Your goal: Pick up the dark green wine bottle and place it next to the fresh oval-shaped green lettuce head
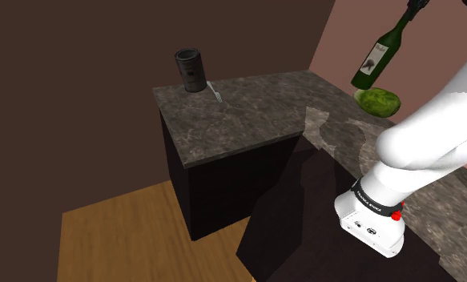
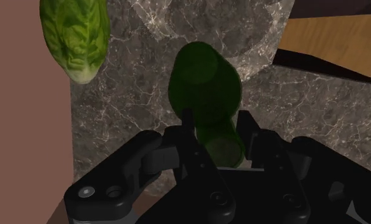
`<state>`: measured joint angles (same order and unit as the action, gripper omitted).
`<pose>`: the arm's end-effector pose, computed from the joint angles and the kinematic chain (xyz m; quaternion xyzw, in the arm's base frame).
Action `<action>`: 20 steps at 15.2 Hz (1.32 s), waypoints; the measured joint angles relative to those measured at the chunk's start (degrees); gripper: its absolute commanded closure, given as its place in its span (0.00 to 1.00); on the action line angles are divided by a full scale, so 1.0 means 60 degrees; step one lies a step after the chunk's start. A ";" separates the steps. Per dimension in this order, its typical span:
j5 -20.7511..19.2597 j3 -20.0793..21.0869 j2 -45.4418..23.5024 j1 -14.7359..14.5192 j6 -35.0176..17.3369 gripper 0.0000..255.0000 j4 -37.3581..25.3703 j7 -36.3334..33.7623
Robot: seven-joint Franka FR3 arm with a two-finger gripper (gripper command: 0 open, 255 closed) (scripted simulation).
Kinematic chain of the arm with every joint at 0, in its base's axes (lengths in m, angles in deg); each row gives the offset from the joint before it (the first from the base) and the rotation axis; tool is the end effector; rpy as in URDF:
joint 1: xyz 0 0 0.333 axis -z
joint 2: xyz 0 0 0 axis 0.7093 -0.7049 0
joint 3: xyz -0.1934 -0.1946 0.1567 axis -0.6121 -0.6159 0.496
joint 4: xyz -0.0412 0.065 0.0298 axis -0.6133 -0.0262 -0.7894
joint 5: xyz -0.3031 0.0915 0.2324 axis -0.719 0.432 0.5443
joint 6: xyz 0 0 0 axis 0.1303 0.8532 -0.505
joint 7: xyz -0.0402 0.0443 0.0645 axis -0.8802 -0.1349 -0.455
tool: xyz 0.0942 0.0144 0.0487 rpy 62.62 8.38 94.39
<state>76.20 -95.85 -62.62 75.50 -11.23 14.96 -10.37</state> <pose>0.2811 -0.4727 0.6851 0.9985 -0.0500 0.0233 0.0008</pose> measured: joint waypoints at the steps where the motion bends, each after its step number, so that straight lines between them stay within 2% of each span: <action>1: 0.0113 -0.0129 -0.0192 0.0156 0.0042 1.00 -0.0195 0.0260; 5: 0.0552 -0.0640 -0.0864 0.0900 0.0226 1.00 -0.0874 0.1391; 9: 0.1248 -0.1021 -0.1902 0.1848 0.0726 1.00 -0.2167 0.2422; 20: 0.0736 -0.0984 -0.1116 0.1435 -0.1032 1.00 0.0249 0.2424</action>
<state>80.61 -101.76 -69.31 84.11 -17.42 16.46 4.17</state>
